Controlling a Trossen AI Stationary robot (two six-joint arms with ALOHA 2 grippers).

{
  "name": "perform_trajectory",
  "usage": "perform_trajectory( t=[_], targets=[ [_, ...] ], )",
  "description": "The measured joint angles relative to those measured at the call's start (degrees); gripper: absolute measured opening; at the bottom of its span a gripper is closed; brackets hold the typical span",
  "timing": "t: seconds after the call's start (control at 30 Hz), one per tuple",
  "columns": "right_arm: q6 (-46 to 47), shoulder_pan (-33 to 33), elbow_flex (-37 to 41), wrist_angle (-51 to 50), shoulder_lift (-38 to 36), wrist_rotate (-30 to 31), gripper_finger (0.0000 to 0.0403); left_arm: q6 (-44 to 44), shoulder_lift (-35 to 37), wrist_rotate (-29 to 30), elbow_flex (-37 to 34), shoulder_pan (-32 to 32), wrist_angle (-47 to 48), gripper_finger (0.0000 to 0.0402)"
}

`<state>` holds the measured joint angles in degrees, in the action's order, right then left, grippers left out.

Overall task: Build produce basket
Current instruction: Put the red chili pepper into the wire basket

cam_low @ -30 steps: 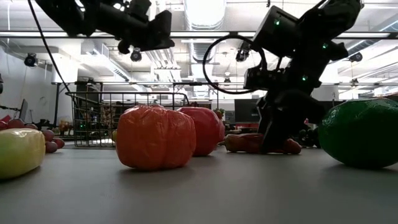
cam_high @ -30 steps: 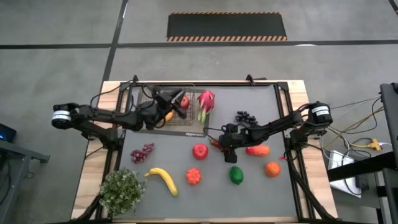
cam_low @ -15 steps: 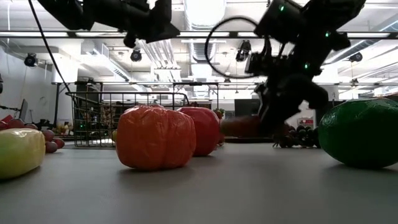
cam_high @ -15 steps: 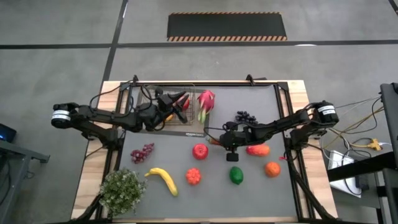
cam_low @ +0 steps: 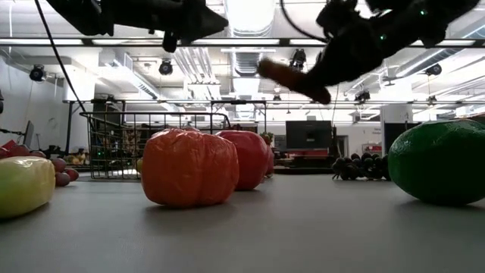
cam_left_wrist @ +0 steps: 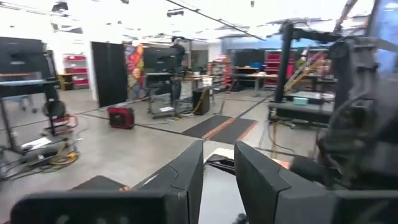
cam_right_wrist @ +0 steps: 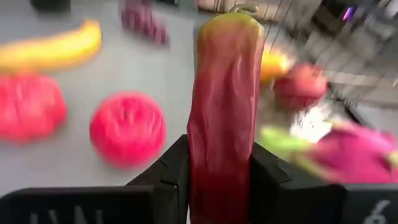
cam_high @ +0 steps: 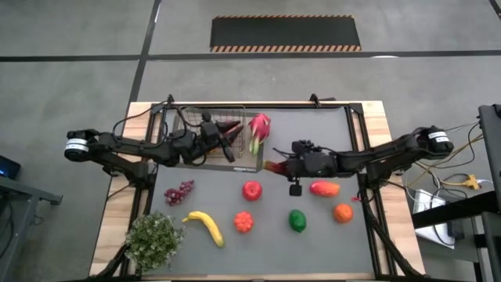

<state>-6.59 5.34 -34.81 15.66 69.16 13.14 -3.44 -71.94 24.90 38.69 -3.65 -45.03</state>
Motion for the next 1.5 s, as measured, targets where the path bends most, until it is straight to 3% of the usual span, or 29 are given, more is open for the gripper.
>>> perform_trajectory(
  t=[0.1,0.2,0.3,0.37,0.53,0.9,1.17,1.5],
  targets=[
    [-0.7,0.0,3.9,12.2,-0.3,0.0,0.009,0.0,0.0,-4.6,0.0,0.0,-0.5,0.0073],
    [-0.8,0.0,6.8,23.3,0.4,0.0,0.0089,0.0,0.0,-13.0,0.0,0.0,-0.8,0.0073],
    [-1.0,0.0,8.0,29.5,1.1,-0.1,0.0089,0.0,0.0,-21.2,-0.1,0.2,-1.4,0.0073],
    [-1.5,0.0,8.2,30.4,1.1,-0.1,0.0089,0.0,0.0,-23.3,-0.1,0.7,-1.3,0.0073],
    [-2.2,0.0,8.0,31.4,1.1,-0.1,0.0089,-0.4,0.0,-23.8,-0.1,1.9,-1.3,0.009],
    [-2.4,0.0,8.0,31.4,1.2,-0.1,0.0089,2.9,-5.8,-23.9,-0.2,3.4,-6.7,0.0237],
    [-2.4,0.0,8.0,31.3,1.2,-0.1,0.0089,3.1,-14.9,-22.8,0.3,3.2,-18.7,0.0247],
    [-2.4,0.0,7.9,31.3,1.2,0.0,0.0089,3.1,-22.5,-20.5,5.7,3.2,-20.4,0.0247]
  ],
)
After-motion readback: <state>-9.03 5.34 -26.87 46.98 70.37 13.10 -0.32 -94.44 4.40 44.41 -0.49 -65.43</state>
